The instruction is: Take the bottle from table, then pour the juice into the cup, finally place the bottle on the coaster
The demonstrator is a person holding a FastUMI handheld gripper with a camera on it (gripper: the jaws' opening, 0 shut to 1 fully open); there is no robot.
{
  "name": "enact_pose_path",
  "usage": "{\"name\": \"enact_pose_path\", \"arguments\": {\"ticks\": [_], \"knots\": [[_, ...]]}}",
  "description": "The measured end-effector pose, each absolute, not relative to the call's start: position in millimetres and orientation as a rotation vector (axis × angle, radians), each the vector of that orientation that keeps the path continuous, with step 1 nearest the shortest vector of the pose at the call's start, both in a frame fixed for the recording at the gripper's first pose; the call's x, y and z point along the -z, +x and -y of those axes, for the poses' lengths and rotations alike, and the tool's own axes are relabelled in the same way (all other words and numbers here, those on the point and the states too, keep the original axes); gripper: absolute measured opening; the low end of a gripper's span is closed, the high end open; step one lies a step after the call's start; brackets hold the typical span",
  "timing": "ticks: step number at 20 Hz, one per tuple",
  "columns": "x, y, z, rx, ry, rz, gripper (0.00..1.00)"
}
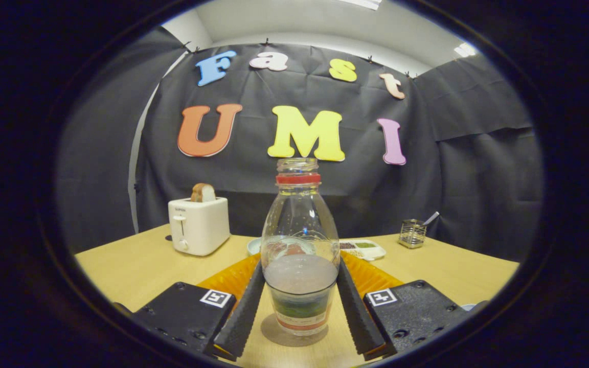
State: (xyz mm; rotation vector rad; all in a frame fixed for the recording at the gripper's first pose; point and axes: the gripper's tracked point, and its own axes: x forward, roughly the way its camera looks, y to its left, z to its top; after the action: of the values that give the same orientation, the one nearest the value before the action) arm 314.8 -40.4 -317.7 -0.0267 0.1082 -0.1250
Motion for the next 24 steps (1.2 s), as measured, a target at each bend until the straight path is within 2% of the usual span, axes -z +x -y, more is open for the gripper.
{"name": "enact_pose_path", "arguments": {"ticks": [2,8,12,24], "knots": [[324,317,31,0.09,0.031,-0.109,0.81],[341,317,34,0.104,0.016,-0.152,0.84],[334,312,29,0.085,-0.003,-0.15,1.0],[277,256,22,-0.024,0.088,-0.079,1.0]]}}
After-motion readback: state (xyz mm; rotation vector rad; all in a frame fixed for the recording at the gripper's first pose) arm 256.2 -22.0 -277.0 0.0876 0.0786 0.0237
